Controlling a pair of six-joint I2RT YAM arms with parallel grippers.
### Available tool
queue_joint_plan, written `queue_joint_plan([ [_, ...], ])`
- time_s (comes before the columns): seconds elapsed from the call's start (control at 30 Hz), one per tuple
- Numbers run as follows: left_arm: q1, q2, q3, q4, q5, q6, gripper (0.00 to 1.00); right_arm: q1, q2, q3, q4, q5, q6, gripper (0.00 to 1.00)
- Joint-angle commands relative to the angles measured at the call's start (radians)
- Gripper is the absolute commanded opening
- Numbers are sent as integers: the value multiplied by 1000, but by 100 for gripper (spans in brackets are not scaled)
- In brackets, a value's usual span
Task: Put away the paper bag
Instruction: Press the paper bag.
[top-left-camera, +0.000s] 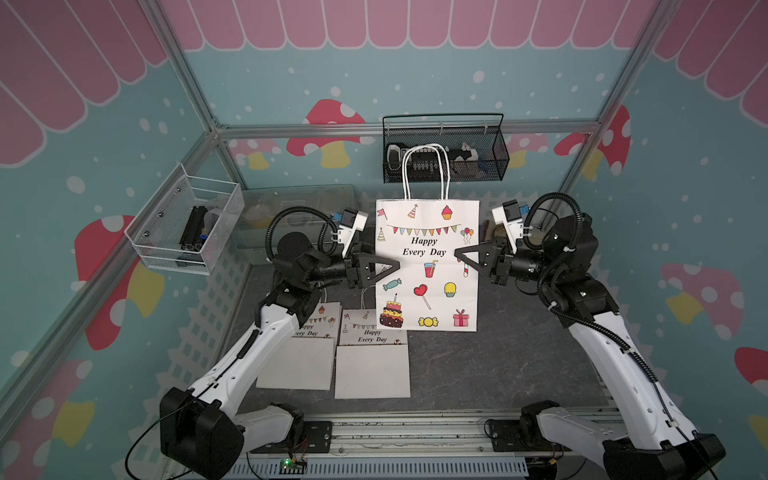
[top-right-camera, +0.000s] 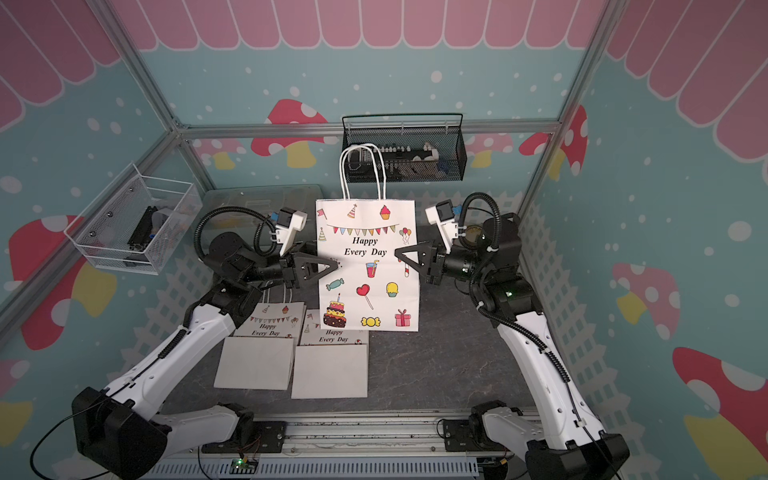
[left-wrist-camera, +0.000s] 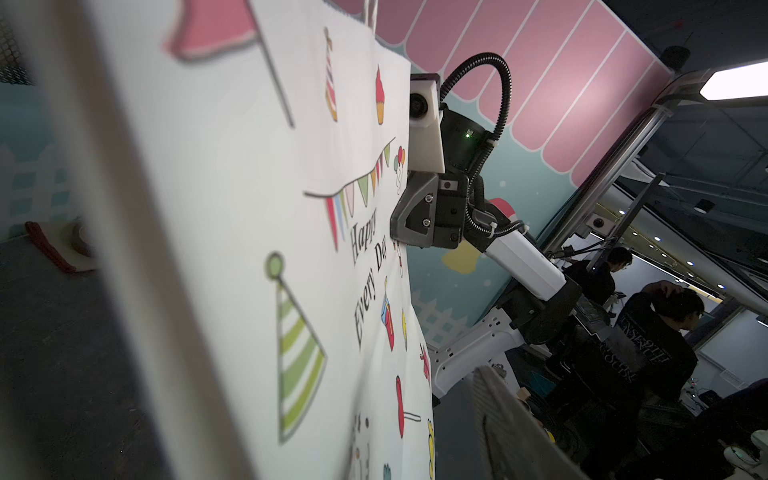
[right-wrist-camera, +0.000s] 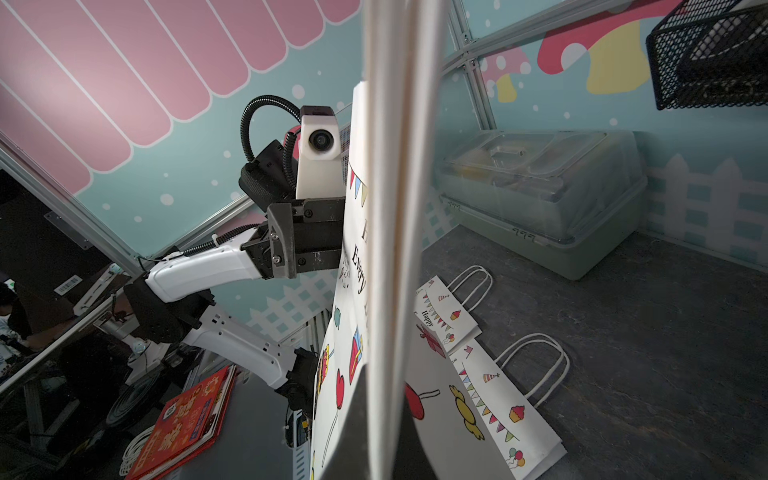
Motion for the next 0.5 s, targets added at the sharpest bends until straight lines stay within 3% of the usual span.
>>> queue_joint_plan([
  [0.0, -2, 4, 2, -69, 46, 60, 62, -18, -13, 26, 64, 9, 29, 0],
  [0.2, -2, 27, 2, -61, 54, 54, 53, -26, 2, 41, 145, -50, 101, 0],
  [0.47, -8, 29, 4, -52, 56, 52, 26, -26, -3, 19, 169, -68, 120, 0],
])
